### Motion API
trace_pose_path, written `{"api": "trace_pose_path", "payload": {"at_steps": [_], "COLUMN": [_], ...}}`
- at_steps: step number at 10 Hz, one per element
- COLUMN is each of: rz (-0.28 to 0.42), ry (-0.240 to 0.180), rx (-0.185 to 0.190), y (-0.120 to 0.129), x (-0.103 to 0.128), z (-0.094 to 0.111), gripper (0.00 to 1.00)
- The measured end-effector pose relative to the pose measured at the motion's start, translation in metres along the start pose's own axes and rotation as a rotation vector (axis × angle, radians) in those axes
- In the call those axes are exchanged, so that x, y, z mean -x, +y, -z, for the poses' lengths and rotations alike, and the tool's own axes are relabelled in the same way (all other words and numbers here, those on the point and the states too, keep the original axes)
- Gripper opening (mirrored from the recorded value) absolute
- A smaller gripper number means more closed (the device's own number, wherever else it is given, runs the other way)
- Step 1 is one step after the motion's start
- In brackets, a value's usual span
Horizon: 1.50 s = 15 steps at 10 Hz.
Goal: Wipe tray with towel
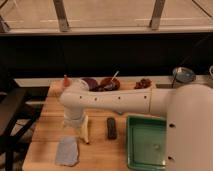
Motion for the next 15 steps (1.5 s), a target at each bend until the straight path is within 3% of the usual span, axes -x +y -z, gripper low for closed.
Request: {"api": "trace_pose_path", "payload": {"at_steps": [2, 5, 8, 11, 13, 15], "rz": [0.035, 0.053, 0.032, -0.016, -0.032, -0.026], "ry": [-0.032, -0.081, -0.106, -0.152, -0.187, -0.184], "rx": [0.02, 0.065, 0.127, 0.158, 0.139, 0.144], "y": [-0.019, -0.019, -0.004, 0.02, 0.018, 0.02], "x": [0.011, 0.021, 0.028, 0.028, 0.027, 0.028], "z": [-0.023, -0.055, -0.072, -0.094, -0.107, -0.105], "gripper": [0.65, 0.65, 0.65, 0.65, 0.51, 0.31]}}
